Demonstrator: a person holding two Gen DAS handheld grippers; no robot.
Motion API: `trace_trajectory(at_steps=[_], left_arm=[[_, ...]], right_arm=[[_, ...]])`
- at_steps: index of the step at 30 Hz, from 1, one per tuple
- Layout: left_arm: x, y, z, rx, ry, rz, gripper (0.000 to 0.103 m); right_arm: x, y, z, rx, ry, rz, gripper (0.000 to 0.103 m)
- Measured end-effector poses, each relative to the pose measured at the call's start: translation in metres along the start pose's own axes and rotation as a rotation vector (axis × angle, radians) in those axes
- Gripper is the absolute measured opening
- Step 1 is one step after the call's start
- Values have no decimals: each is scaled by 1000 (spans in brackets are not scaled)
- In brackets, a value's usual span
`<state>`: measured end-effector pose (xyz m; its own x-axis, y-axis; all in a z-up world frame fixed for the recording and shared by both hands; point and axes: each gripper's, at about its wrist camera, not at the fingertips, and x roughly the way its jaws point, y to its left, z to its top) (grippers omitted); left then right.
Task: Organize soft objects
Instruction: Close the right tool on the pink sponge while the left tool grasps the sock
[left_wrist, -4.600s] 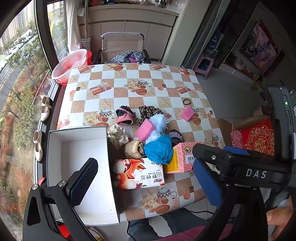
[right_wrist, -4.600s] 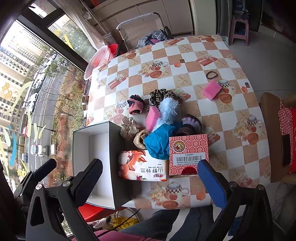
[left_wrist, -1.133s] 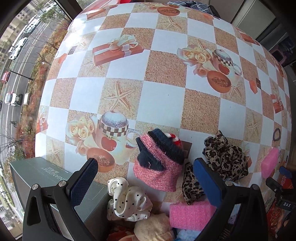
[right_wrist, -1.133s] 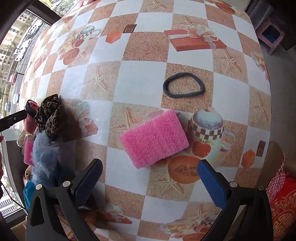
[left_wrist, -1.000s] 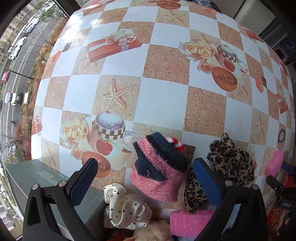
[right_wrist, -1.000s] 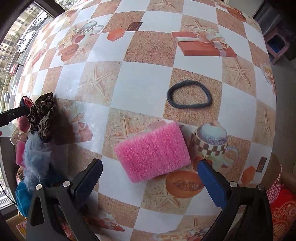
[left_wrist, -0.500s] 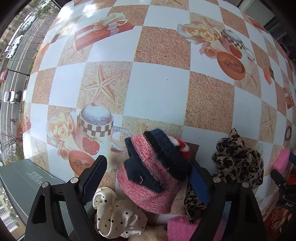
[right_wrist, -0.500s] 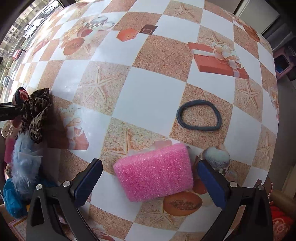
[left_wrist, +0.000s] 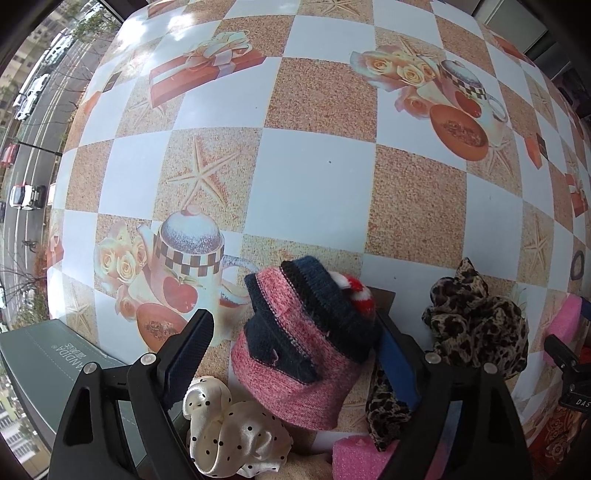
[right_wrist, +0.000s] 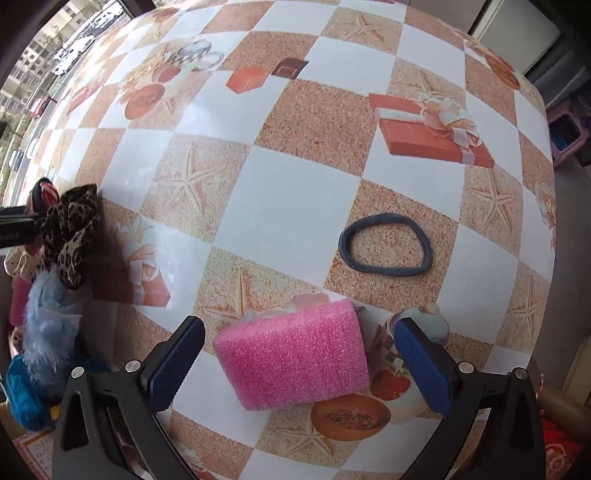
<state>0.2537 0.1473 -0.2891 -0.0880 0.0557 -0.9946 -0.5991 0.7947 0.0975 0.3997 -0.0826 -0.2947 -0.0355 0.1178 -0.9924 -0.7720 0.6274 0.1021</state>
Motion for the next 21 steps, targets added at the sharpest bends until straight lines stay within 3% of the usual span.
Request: trace_trajectory(at_steps=[5,8,9,13,14,21], left_arm=[[1,0,-5,6,-5,-9,79],[-5,-5,-8,18,-19,-29,61],[-6,-6,-8,22,-23,-26,55],[-16,-9,-10,50,-42,-3,35],[-18,-8,-11,50,-45,-8,31],[-49,-6,-19,64,-112,-9,26]], right_arm=[[9,27,-13,-151,11,-65,103],[12,41,-15,-135,10,-76,101],[12,42,-14,-114,9,-78,99],[-2,31,-1,-43,-5,-74,74],[-2,30,0,-27,0,-55,74],[-22,9,-17,75,-31,23,74]])
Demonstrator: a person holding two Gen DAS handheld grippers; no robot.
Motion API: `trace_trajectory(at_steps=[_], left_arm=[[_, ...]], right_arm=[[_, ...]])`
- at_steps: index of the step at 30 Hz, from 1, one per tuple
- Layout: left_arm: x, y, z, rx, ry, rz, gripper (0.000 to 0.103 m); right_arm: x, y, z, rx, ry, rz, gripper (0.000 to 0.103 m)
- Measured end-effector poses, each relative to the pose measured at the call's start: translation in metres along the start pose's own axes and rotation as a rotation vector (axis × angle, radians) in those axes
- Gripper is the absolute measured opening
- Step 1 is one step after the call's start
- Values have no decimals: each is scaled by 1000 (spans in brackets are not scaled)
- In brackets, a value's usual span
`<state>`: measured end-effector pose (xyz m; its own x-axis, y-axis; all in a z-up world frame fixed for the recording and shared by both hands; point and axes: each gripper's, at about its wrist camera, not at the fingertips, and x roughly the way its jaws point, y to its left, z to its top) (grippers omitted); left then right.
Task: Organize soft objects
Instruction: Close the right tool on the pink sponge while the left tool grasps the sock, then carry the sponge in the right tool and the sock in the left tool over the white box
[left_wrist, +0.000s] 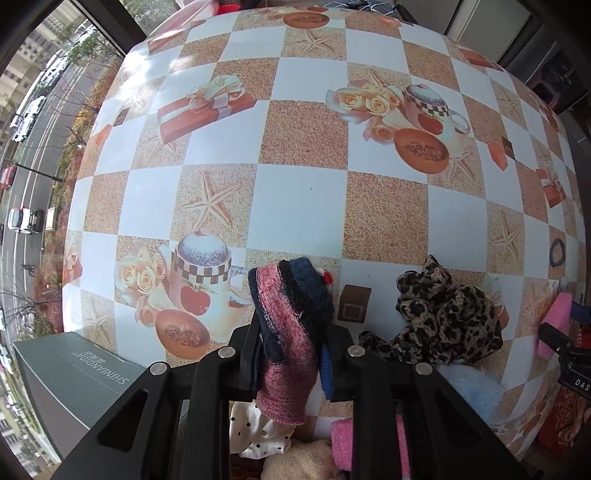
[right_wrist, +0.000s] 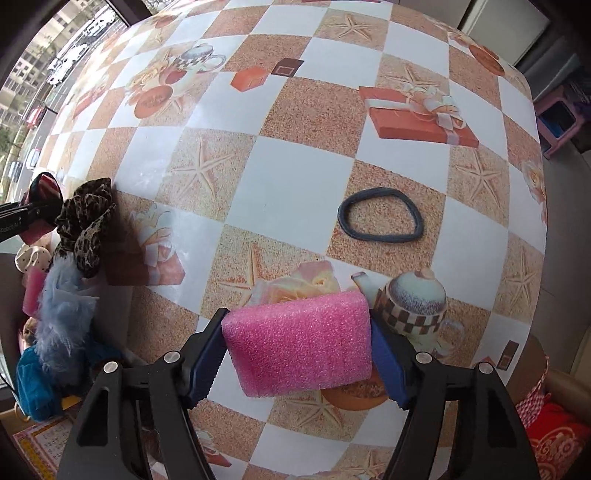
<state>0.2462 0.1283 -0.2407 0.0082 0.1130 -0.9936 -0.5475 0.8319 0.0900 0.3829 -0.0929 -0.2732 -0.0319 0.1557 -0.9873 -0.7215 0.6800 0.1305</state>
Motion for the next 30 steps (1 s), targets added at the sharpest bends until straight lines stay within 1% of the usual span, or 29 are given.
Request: trace_trajectory(at_steps=[2,4,7,8,9,13,15,21,26,30], left_arm=[[-13,-6,-2,31,-30,1,26],[-25,-14,-4,56,-51,-15,26],[-39,-29,-10,101,-76,-35,26],[-44,-36,-13,119,-83,-40,26],[-48,-44,-16,137,-89,-45,26],[-59,-76,-27,205,-101,-78,26],[-60,-84,-29,238,-108,-91,26],[-79,-121,-46,355,-143,-122,26],[-105,-158,-69,470,-190,-156,26],[-127,-184,-94,558,-216,-201,26]], right_arm=[[-8,-7,-6,34,-14,21,74],[-23,-19,-25,72,-26,38,74],[-31,-31,-35,141,-32,62,74],[-32,-40,-29,161,-33,68,74],[-39,-50,-46,177,-36,72,74],[-46,-52,-67,222,-50,75,74],[-53,-53,-79,246,-57,78,74],[-70,-55,-117,336,-80,92,74],[-82,-51,-145,413,-105,84,74],[-97,-52,-176,476,-122,70,74]])
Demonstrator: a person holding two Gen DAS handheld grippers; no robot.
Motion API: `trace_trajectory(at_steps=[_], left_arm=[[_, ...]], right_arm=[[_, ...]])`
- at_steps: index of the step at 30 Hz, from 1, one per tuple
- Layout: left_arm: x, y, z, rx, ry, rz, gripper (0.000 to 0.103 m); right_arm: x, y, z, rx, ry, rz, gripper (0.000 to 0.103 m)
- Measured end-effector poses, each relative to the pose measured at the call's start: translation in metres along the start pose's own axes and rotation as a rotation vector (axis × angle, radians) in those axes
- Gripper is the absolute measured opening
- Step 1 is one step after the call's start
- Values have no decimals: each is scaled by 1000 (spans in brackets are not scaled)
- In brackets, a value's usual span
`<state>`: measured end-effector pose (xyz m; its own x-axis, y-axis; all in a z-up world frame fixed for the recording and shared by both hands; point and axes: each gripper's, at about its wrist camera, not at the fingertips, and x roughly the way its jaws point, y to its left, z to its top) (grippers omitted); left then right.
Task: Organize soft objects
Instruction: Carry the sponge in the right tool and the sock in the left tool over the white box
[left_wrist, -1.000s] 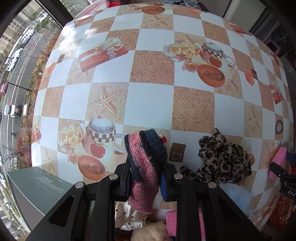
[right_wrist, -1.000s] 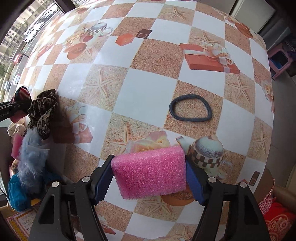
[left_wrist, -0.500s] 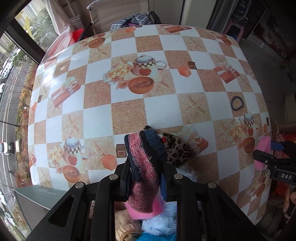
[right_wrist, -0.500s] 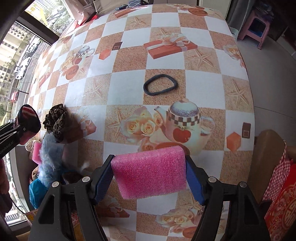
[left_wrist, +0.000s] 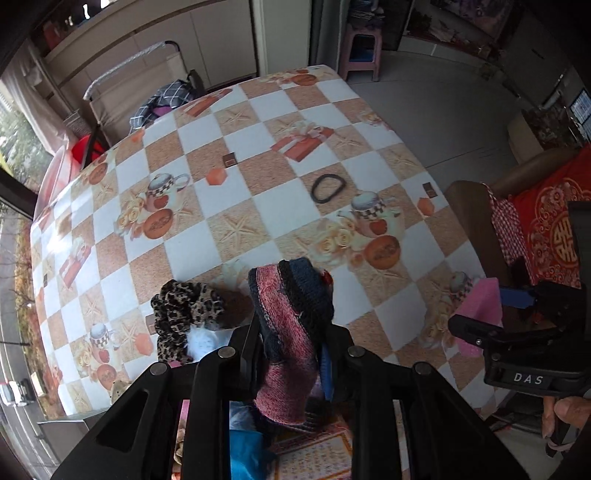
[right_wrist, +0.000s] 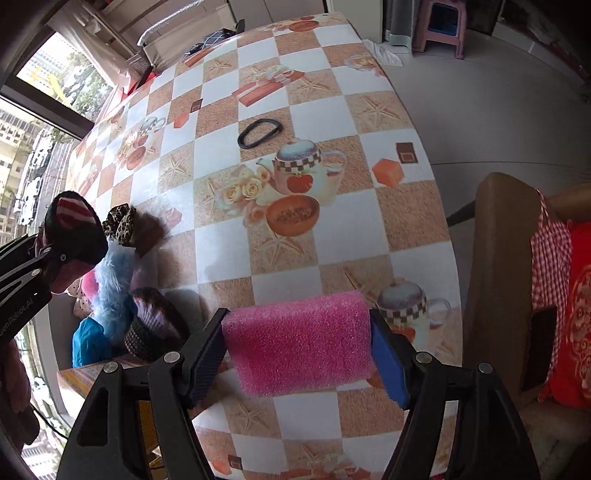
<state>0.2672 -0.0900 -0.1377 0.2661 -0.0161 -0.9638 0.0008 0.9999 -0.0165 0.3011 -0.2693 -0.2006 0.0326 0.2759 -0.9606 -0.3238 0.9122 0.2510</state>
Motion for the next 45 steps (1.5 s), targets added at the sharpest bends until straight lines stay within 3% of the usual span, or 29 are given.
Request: trace_trajectory(at_steps=[13,27,35,45], left_arm=[[-42,-101,-54,275,-42,-98,26],[-86,-127,-166,473,-64,-187,26],[-97,-81,-219,436,-36,-206,26],[-114,-1,-253,217,-34,-205,26]], right_arm=[[-35,-23,-82,157,-37,-52,74],[-45,-14,-159,212,-27,-86,74],[-38,21,-183,164,-7,-64,74],[-22,99,-196,16,37,7,74]])
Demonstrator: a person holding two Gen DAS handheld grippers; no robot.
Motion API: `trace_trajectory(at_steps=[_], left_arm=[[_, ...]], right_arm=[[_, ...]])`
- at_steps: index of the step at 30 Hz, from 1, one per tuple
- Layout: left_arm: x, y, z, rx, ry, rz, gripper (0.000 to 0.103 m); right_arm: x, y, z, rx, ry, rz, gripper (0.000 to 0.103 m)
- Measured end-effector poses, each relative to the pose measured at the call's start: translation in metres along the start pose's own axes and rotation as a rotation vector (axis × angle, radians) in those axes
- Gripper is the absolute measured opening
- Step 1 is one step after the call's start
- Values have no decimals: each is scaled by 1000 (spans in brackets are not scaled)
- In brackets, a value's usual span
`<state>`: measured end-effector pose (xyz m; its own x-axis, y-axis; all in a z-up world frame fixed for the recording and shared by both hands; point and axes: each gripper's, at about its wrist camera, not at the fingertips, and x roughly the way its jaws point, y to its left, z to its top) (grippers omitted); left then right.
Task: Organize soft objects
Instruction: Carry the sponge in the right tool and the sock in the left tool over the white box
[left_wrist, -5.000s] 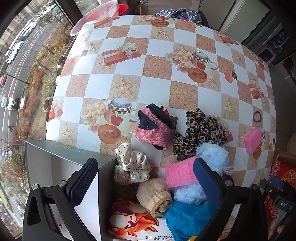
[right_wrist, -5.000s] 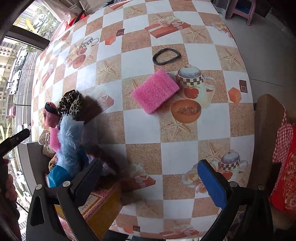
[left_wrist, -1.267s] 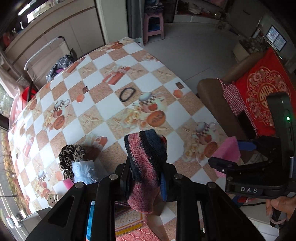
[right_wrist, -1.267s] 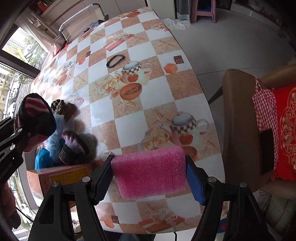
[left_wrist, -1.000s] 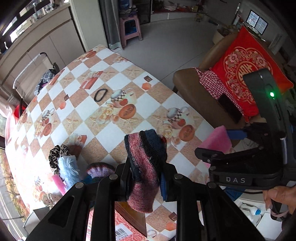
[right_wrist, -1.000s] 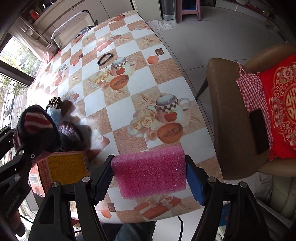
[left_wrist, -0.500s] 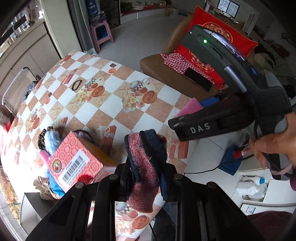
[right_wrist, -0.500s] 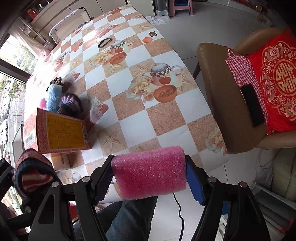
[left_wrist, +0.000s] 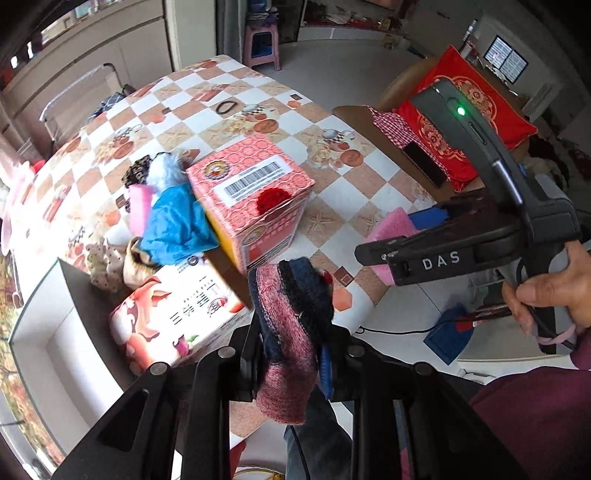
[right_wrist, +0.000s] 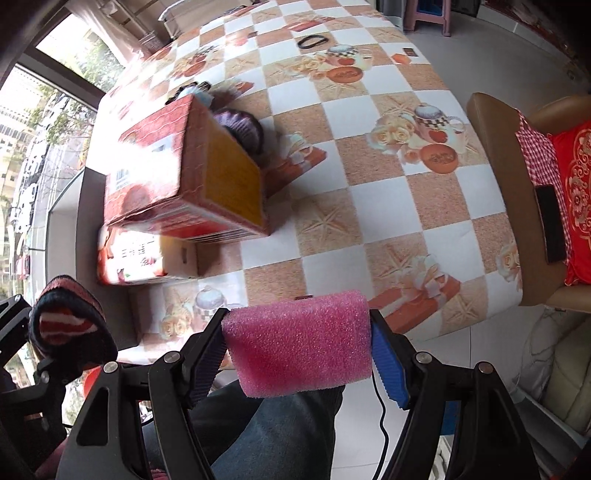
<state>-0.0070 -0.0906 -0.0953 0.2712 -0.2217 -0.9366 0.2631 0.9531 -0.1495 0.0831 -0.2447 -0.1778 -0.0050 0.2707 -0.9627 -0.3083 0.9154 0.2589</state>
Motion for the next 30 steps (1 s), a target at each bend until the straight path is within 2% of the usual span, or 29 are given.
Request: trace_trajectory(at_steps=[7,19,26,30], left_arm=[[-20,46,-25,-176,-28,42,26],[-41,97,-71,-422,-63,122,26],[-54,127,-104,-573,-75,187,26],[-59,144,-128,-642,-70,249,26]], right_arm=[[4,50,-1,-124,25,41,74],[7,115,5,-338,61,37,74],[13,168,2,-500,89,46,74],[16,201,-1,-595,103,54,74]])
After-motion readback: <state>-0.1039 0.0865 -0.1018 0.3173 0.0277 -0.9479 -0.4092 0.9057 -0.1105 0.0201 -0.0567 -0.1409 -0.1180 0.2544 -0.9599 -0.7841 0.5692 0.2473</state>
